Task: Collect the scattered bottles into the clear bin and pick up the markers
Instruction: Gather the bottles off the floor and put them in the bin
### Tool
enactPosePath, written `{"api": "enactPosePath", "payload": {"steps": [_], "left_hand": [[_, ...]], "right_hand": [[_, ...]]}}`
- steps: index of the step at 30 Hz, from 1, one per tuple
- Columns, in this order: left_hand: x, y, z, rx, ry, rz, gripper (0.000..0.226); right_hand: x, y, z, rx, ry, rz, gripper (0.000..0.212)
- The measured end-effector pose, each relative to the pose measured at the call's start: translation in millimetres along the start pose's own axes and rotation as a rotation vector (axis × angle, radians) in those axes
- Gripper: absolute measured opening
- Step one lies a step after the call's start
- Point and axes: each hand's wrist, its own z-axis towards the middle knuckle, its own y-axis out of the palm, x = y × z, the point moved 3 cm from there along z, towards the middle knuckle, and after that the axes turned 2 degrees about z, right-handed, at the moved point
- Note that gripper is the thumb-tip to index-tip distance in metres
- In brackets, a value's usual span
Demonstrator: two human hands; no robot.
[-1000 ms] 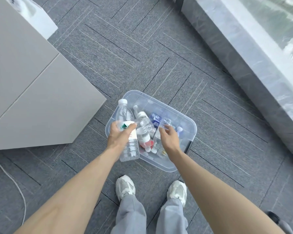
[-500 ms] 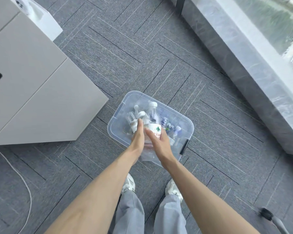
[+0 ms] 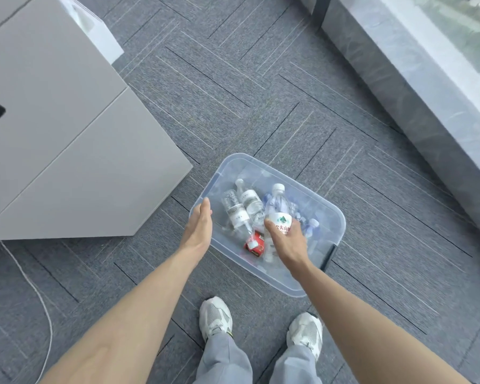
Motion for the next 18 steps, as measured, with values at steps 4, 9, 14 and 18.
{"api": "enactPosePath", "payload": {"steps": [4,9,14,18], "left_hand": [[-14,-2,25,0.063,0.057,0.032,0.051],[-24,-1,39,0.111,0.072,0.076,0.048],[-29,1,43,0.092,0.069,0.120,0.046],[-24,-2,35,0.080,0.056,0.128,0.047]], "right_hand": [[5,15,28,0.006,-0.012,-0.084,0.078],[3,26,56,0.034,-0.039,-0.158,0.079],[-5,30,68,0.071,-0.110,-0.138,0.082],[-14,26,54,0.095,-0.137,-0.132,0.062]]}}
